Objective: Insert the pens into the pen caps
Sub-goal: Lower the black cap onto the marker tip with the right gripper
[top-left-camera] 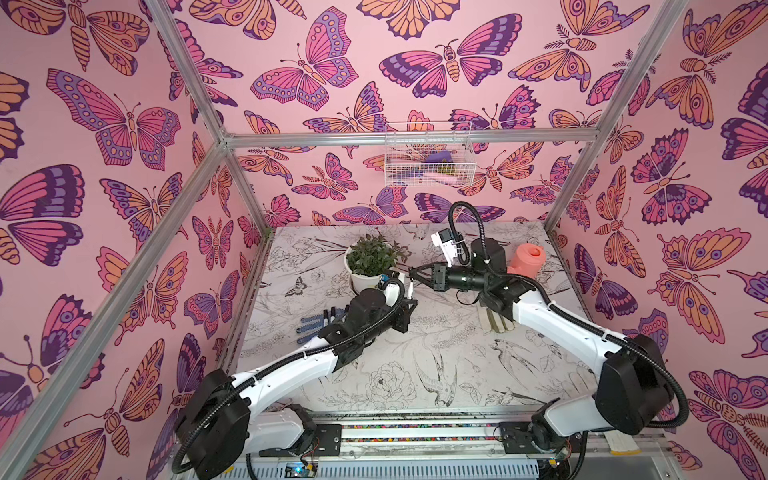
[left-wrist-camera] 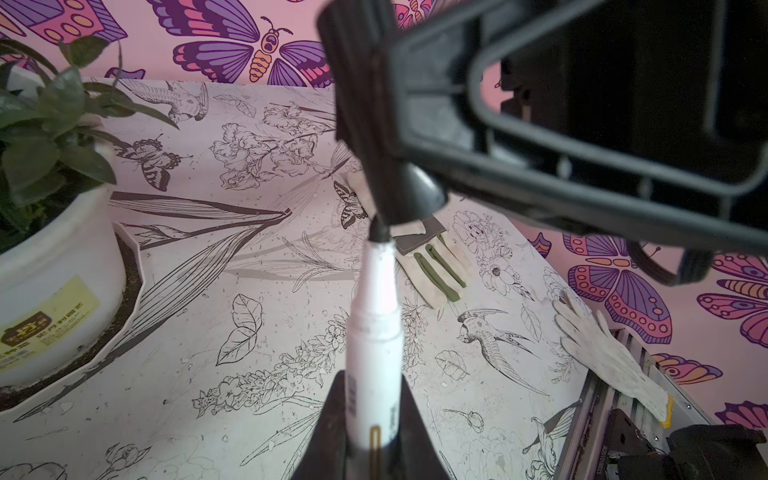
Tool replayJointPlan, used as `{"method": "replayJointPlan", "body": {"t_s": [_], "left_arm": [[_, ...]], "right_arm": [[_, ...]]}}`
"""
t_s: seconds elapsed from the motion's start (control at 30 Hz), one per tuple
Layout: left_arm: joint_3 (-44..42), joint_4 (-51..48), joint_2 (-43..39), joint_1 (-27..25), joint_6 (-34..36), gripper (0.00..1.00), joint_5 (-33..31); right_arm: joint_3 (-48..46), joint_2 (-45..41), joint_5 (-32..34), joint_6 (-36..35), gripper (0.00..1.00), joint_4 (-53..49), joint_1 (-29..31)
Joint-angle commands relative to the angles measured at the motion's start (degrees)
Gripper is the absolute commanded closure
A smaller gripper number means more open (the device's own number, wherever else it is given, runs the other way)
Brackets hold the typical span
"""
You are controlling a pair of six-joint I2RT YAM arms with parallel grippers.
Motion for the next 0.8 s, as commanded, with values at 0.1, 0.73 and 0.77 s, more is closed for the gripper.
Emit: {"method": "replayJointPlan", "body": {"t_s": [0.1,0.73,0.77], "left_arm": [[0.0,2.1,-0.3,-0.3,-0.2,1.0,-0.4],[-0.1,2.2,-0.7,-0.3,-0.5,1.0,-1.2],[-0.1,2.2,-0.8,-0.3,-0.5,1.0,-1.4]], "right_arm": [[1.9,-0.1,1.3,-0.6,0.96,3.3,0.0],[1.6,1.2,0.6,-1.6,0.97,1.0,0.1],[1.2,0.9,0.5,-1.7,0.96,0.8,0.0]]}}
